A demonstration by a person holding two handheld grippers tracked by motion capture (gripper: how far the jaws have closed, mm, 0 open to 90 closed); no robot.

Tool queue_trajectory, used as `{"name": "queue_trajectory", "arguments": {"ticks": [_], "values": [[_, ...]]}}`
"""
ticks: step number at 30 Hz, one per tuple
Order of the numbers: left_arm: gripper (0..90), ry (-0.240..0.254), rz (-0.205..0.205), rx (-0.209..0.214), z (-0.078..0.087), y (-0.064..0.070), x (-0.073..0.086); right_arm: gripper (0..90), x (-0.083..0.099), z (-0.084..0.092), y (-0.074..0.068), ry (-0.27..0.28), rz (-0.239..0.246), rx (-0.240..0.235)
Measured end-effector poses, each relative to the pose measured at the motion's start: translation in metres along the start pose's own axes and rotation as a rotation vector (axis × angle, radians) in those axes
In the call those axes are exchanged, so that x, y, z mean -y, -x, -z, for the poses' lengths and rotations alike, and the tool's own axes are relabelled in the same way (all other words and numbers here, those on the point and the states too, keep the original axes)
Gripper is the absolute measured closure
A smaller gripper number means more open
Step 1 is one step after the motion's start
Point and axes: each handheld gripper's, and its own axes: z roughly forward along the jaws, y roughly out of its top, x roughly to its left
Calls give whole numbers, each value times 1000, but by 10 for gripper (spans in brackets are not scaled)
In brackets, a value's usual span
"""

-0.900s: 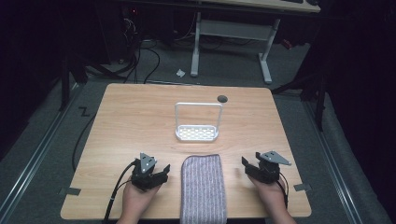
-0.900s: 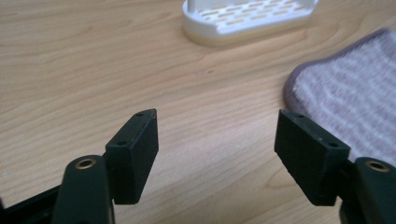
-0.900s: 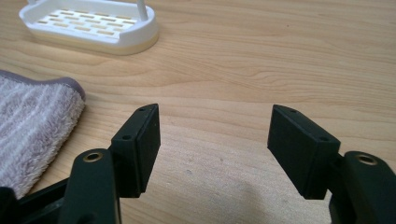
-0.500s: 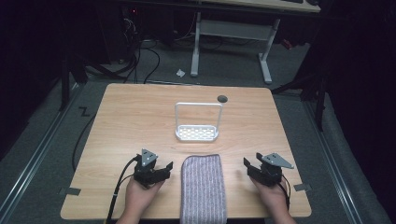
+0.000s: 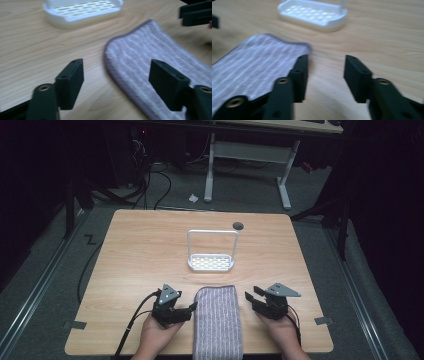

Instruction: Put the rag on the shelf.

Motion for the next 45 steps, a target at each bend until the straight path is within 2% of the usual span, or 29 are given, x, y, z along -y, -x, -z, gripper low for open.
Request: {"name": "queue_trajectory", "arguments": {"ticks": [1,2,3,4,5,6,7,8,9,10,13,15,17,18,19,20,21,22,23,25,29,31,32,33,34,35,41,43,45], "values": [[377,-2,-11,26,-2,4,0,616,-1,-3,-6,-15,17,-21],[457,-2,-11,26,-2,4,0,657,-2,-6,-13,-28,37,-36],[516,-24,-28,22,-6,8,0,698,-3,-9,-20,-36,61,-57],[572,-86,-62,19,-14,15,2,722,-3,-12,-27,-47,84,-77],[599,-104,-84,16,-18,19,3,752,-3,-16,-33,-64,102,-88],[624,-104,-84,16,-18,19,3,752,-3,-16,-33,-64,102,-88],[651,-144,-123,8,-24,24,5,793,0,-23,-43,-112,136,-91],[668,-144,-123,8,-24,24,5,793,0,-23,-43,-112,136,-91],[672,-168,-151,9,-25,27,5,818,3,-27,-49,-165,171,-53],[673,-180,-151,15,-24,27,5,825,4,-28,-50,-178,175,-52],[675,-197,-150,29,-19,29,7,826,5,-26,-50,-184,155,-69],[681,-231,-137,59,-12,33,9,824,11,-19,-53,-187,136,-110],[688,-261,-157,74,-6,38,9,812,15,-13,-56,-197,148,-131],[688,-243,-160,73,-3,39,9,812,15,-13,-56,-197,148,-131],[655,-177,-141,48,1,36,5,798,14,-6,-58,-197,167,-126],[627,-177,-141,48,1,36,5,798,14,-6,-58,-197,167,-126],[597,-115,-104,-9,-1,27,3,795,7,4,-53,-136,143,-103],[586,-105,-81,-20,-5,22,2,783,5,7,-50,-115,126,-96],[580,-110,-51,-22,-12,16,2,766,3,9,-46,-97,112,-89],[554,-131,-20,-46,-23,11,2,733,3,8,-39,-97,84,-86],[502,-134,-15,-51,-33,13,3,655,6,1,-35,-109,74,-68],[430,-131,1,-44,-36,16,3,634,6,0,-35,-109,67,-67],[430,-130,16,-38,-36,17,2,614,6,-2,-35,-105,64,-69],[437,-128,49,-52,-37,18,1,591,6,-4,-35,-107,54,-71],[500,-130,63,-58,-37,18,1,598,5,-8,-37,-108,39,-80],[500,-128,73,-53,-38,18,0,598,5,-8,-37,-108,39,-80],[620,-98,6,-96,-39,23,6,613,2,-22,-43,-122,46,-53],[657,-95,-10,-101,-39,26,7,604,1,-30,-45,-151,18,-42],[667,-93,-9,-96,-39,26,7,599,1,-32,-46,-156,14,-37]]}}
